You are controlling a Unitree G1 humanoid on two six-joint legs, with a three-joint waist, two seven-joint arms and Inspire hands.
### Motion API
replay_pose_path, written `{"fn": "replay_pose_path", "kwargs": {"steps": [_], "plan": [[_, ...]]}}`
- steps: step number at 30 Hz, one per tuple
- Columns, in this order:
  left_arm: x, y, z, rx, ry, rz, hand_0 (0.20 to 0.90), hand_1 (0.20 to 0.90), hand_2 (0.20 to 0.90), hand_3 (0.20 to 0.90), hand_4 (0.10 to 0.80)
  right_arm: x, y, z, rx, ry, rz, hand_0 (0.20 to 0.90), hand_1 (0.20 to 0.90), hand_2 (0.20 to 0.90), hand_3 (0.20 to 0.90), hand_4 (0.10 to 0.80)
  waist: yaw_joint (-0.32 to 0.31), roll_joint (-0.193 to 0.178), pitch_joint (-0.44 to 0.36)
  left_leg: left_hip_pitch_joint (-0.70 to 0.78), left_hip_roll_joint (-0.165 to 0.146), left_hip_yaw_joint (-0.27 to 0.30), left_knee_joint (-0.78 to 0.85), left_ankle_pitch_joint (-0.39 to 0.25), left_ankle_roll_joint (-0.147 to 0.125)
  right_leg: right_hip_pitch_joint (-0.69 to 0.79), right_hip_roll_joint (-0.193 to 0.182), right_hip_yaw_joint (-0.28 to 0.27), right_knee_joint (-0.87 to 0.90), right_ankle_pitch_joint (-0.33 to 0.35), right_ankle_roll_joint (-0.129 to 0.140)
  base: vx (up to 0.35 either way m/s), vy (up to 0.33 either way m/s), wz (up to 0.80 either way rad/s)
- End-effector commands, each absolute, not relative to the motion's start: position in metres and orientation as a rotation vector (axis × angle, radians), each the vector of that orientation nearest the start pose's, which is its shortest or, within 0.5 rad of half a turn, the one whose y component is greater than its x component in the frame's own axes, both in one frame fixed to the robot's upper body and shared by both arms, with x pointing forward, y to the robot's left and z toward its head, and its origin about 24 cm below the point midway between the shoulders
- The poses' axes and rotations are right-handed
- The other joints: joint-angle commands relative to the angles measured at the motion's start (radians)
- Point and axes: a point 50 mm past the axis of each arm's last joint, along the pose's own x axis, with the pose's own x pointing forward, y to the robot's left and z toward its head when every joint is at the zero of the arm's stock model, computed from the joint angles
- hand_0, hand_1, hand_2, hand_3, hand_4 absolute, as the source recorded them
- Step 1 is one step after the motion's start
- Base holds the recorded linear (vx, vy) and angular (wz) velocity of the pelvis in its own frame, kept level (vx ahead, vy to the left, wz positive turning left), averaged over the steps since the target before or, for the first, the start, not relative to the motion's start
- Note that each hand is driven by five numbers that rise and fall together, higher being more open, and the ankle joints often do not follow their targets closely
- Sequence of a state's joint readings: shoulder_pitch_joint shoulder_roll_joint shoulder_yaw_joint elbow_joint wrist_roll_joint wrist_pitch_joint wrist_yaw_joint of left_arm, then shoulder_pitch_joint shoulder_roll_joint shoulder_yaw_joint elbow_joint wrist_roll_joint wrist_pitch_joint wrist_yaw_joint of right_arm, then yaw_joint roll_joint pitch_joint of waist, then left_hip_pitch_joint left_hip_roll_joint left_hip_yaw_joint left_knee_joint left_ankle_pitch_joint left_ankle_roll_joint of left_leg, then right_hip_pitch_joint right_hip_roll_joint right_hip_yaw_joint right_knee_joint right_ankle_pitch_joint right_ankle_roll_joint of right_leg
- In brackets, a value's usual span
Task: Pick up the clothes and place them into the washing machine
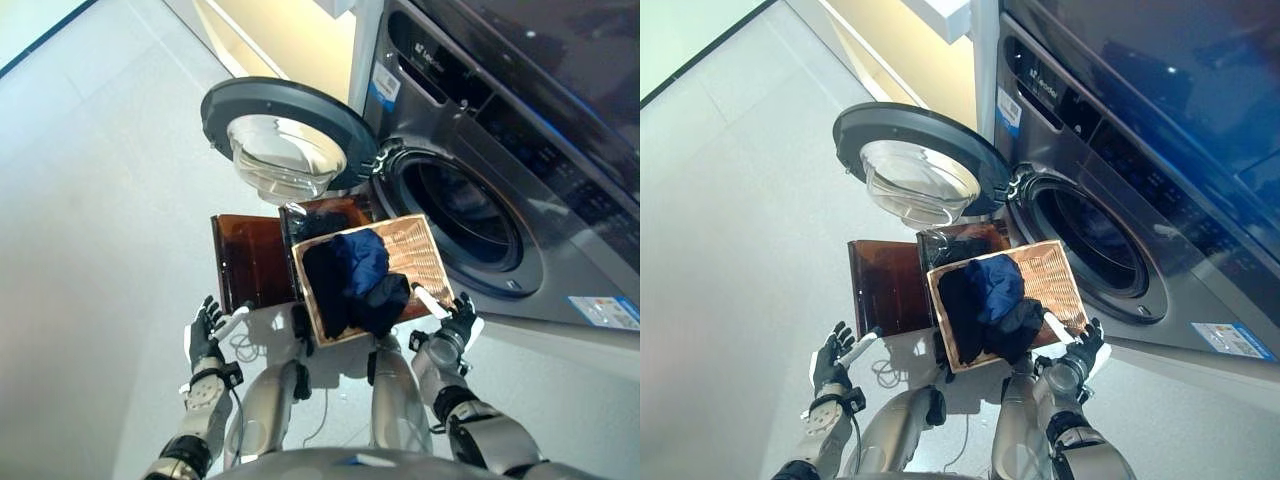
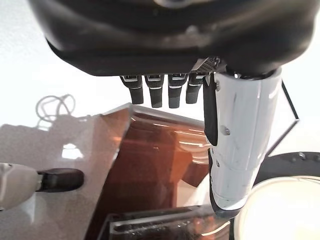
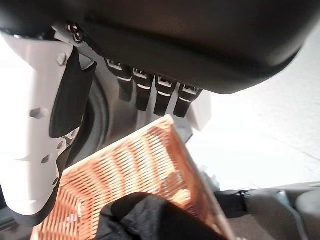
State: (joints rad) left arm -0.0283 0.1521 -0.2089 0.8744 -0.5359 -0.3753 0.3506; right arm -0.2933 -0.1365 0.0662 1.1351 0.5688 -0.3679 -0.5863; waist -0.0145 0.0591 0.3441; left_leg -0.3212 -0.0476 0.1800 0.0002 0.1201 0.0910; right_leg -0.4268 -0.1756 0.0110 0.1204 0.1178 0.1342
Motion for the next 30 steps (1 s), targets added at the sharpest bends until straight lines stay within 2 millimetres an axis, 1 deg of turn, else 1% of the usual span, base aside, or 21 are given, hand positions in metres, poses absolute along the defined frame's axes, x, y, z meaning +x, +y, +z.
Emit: {"fn": "replay_pose_path", "kwargs": {"steps": [1, 2, 3, 7, 13, 16, 17, 18, 20, 25, 27, 28, 30], "plan": [[0.190, 0.206, -0.098, -0.125, 0.463, 0.512, 0.900, 0.900, 0.900, 0.900, 0.800, 0.222, -0.235, -0.088, 0.166, 0.508, -0.904, 0.900, 0.900, 0.900, 0.900, 0.800, 0.008, 0.006, -0.026, -0.002, 0.022, -0.022, 0.076, -0.104, -0.087, 0.060, -0.005, -0.035, 0.030, -0.072, -0.023, 0.000, 0.000, 0.00], [0.190, 0.206, -0.098, -0.125, 0.463, 0.512, 0.900, 0.900, 0.900, 0.900, 0.800, 0.222, -0.235, -0.088, 0.166, 0.508, -0.904, 0.900, 0.900, 0.900, 0.900, 0.800, 0.008, 0.006, -0.027, -0.003, 0.022, -0.021, 0.076, -0.104, -0.087, 0.059, -0.004, -0.035, 0.030, -0.072, -0.023, 0.042, -0.015, 0.01], [0.188, 0.206, -0.100, -0.123, 0.476, 0.511, 0.900, 0.900, 0.900, 0.900, 0.800, 0.216, -0.236, -0.093, 0.172, 0.533, -0.922, 0.900, 0.900, 0.900, 0.900, 0.800, 0.005, 0.001, -0.036, 0.010, 0.023, -0.024, 0.072, -0.106, -0.088, 0.071, -0.004, -0.035, 0.025, -0.073, -0.022, 0.043, -0.017, 0.00], [0.187, 0.206, -0.102, -0.117, 0.493, 0.506, 0.900, 0.900, 0.900, 0.900, 0.800, 0.204, -0.239, -0.102, 0.203, 0.594, -0.952, 0.900, 0.900, 0.900, 0.900, 0.800, 0.007, -0.005, -0.052, 0.027, 0.023, -0.028, 0.068, -0.109, -0.088, 0.092, -0.005, -0.041, 0.012, -0.073, -0.021, 0.037, -0.020, 0.01], [0.193, 0.205, -0.097, -0.139, 0.458, 0.492, 0.900, 0.900, 0.900, 0.900, 0.800, 0.205, -0.237, -0.106, 0.259, 0.617, -0.923, 0.900, 0.900, 0.900, 0.900, 0.800, 0.016, 0.002, -0.043, 0.015, 0.019, -0.032, 0.073, -0.103, -0.087, 0.083, -0.009, -0.044, 0.011, -0.068, -0.023, -0.023, -0.012, 0.03], [0.199, 0.206, -0.087, -0.190, 0.395, 0.479, 0.900, 0.900, 0.900, 0.900, 0.800, 0.211, -0.243, -0.102, 0.269, 0.620, -0.921, 0.900, 0.900, 0.900, 0.900, 0.800, 0.027, 0.025, -0.023, 0.000, 0.013, -0.029, 0.073, -0.096, -0.086, 0.065, -0.010, -0.039, 0.015, -0.065, -0.027, -0.049, 0.001, 0.00], [0.199, 0.206, -0.087, -0.190, 0.395, 0.479, 0.900, 0.900, 0.900, 0.900, 0.800, 0.211, -0.243, -0.102, 0.269, 0.620, -0.921, 0.900, 0.900, 0.900, 0.900, 0.800, 0.028, 0.025, -0.023, 0.000, 0.013, -0.028, 0.073, -0.096, -0.086, 0.065, -0.010, -0.039, 0.015, -0.065, -0.027, -0.050, 0.018, -0.01], [0.201, 0.205, -0.081, -0.217, 0.363, 0.470, 0.900, 0.900, 0.900, 0.900, 0.800, 0.214, -0.246, -0.100, 0.278, 0.621, -0.926, 0.900, 0.900, 0.900, 0.900, 0.800, 0.029, 0.039, -0.007, -0.003, 0.011, -0.027, 0.073, -0.095, -0.086, 0.060, -0.011, -0.037, 0.021, -0.069, -0.029, -0.051, 0.016, 0.01], [0.205, 0.203, -0.076, -0.237, 0.333, 0.450, 0.900, 0.900, 0.900, 0.900, 0.800, 0.217, -0.250, -0.098, 0.291, 0.621, -0.935, 0.900, 0.900, 0.900, 0.900, 0.800, 0.035, 0.052, 0.001, -0.013, 0.010, -0.023, 0.073, -0.089, -0.087, 0.050, -0.011, -0.035, 0.022, -0.066, -0.031, -0.047, 0.012, 0.01], [0.212, 0.193, -0.063, -0.285, 0.265, 0.392, 0.900, 0.900, 0.900, 0.900, 0.800, 0.226, -0.256, -0.092, 0.333, 0.603, -0.940, 0.900, 0.900, 0.900, 0.900, 0.800, 0.044, 0.083, 0.030, -0.029, 0.003, -0.024, 0.069, -0.081, -0.086, 0.028, -0.017, -0.031, 0.029, -0.068, -0.032, -0.037, 0.015, 0.00], [0.214, 0.190, -0.061, -0.292, 0.260, 0.371, 0.900, 0.900, 0.900, 0.900, 0.800, 0.230, -0.259, -0.090, 0.352, 0.602, -0.939, 0.900, 0.900, 0.900, 0.900, 0.800, 0.050, 0.096, 0.038, -0.038, 0.001, -0.024, 0.068, -0.077, -0.086, 0.018, -0.020, -0.030, 0.030, -0.065, -0.031, -0.039, 0.023, -0.01], [0.215, 0.187, -0.057, -0.305, 0.239, 0.353, 0.900, 0.900, 0.900, 0.900, 0.800, 0.233, -0.260, -0.087, 0.365, 0.590, -0.941, 0.900, 0.900, 0.900, 0.900, 0.800, 0.053, 0.103, 0.045, -0.042, 0.000, -0.023, 0.068, -0.076, -0.085, 0.013, -0.023, -0.029, 0.031, -0.064, -0.032, -0.037, 0.022, -0.04], [0.216, 0.183, -0.056, -0.315, 0.233, 0.331, 0.900, 0.900, 0.900, 0.900, 0.800, 0.240, -0.262, -0.082, 0.379, 0.571, -0.938, 0.900, 0.900, 0.900, 0.900, 0.800, 0.058, 0.114, 0.055, -0.049, -0.003, -0.024, 0.064, -0.071, -0.085, 0.004, -0.024, -0.026, 0.031, -0.061, -0.031, -0.041, 0.026, -0.01]]}}
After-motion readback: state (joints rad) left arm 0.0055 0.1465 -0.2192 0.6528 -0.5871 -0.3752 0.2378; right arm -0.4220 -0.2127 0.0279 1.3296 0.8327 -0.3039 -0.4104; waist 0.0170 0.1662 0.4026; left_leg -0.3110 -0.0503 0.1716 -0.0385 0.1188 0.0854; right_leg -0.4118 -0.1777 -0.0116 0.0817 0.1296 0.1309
